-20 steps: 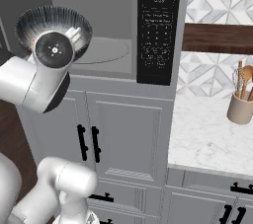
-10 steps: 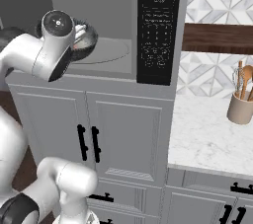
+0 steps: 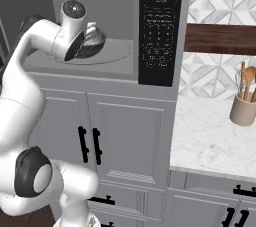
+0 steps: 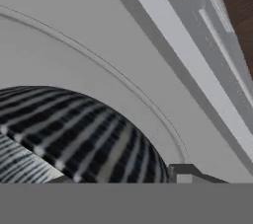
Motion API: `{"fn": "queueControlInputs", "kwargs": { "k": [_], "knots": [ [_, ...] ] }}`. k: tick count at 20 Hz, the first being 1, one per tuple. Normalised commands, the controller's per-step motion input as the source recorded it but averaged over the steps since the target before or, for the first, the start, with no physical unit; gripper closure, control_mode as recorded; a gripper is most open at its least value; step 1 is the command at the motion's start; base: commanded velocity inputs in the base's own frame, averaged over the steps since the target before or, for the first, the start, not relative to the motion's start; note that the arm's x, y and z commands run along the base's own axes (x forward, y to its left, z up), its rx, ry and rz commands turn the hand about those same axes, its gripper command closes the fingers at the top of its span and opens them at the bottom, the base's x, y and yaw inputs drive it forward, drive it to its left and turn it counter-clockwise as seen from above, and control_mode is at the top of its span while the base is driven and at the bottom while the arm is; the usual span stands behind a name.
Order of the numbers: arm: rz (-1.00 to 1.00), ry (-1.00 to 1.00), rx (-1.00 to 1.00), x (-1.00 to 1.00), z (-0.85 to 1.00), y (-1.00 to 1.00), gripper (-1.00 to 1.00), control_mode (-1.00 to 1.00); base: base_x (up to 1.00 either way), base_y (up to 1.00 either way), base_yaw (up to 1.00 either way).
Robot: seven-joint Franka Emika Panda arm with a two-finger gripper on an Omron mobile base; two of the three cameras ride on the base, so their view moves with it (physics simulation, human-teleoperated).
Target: Open the microwave, place the bowl with waffle inside the microwave, then close the microwave door and turn it on.
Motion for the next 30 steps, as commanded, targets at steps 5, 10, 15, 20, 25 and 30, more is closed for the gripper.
{"fn": "queueControlInputs", "kwargs": {
  "k": [5,10,15,20,25,30],
  "knots": [
    [-0.02,0.03,0.0,0.89,-0.48,0.27,1.0,-1.0,0.0,0.0,0.0],
    [0.0,0.15,0.0,0.69,-0.22,0.09,-1.0,-1.0,0.0,0.0,0.0],
    [0.0,0.04,0.05,-0.03,-0.27,-0.2,-1.0,-1.0,0.0,0.0,0.0],
    [0.02,-0.35,0.11,-0.74,-0.05,-0.03,-1.0,-1.0,0.0,0.0,0.0],
    [0.04,-0.27,0.04,-0.81,0.2,-0.17,-1.0,-1.0,0.0,0.0,0.0],
    [0.0,-0.27,0.03,-1.0,0.36,-0.52,-1.0,-1.0,0.0,0.0,0.0]
  ]
}}
